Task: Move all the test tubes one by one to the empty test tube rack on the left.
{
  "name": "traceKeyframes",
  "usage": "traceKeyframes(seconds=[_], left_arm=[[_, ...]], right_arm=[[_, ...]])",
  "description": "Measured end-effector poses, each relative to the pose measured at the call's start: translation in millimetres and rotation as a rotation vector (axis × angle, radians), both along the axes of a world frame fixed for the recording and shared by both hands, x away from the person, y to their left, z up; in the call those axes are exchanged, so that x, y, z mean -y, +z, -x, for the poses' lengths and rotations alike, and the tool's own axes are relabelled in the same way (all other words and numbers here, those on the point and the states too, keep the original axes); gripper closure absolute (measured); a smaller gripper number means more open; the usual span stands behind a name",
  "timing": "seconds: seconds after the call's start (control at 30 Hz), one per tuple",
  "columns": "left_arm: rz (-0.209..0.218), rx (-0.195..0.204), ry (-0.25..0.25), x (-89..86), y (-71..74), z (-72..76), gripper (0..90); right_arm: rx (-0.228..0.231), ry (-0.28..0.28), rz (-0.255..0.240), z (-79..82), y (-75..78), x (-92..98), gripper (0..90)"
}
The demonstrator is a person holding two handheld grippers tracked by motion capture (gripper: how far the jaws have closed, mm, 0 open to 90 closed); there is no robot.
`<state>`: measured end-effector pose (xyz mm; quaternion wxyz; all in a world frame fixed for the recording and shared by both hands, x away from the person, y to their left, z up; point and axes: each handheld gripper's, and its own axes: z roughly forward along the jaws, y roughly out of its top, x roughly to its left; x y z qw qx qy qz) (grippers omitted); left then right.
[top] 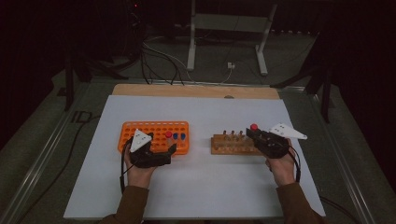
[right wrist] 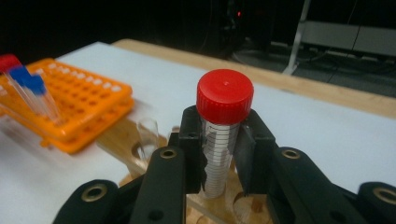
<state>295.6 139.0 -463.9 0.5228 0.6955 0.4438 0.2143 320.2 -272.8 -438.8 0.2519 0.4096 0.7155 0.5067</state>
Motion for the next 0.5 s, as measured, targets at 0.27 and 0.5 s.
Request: traceKeyframes(seconds=[0.27,0.5], left_arm=[[-0.010,0.049,-0.009,4.7,16.3,6.0,0.6],[-0.024,0.077,-0.053,20.7,26.8,12.6,1.3]], right_arm=[[0.067,0.005,-0.045,11.7,26.6,6.8,74.7],[0.081,0.054,-0.044,18.3,36.6,0.6,74.7]])
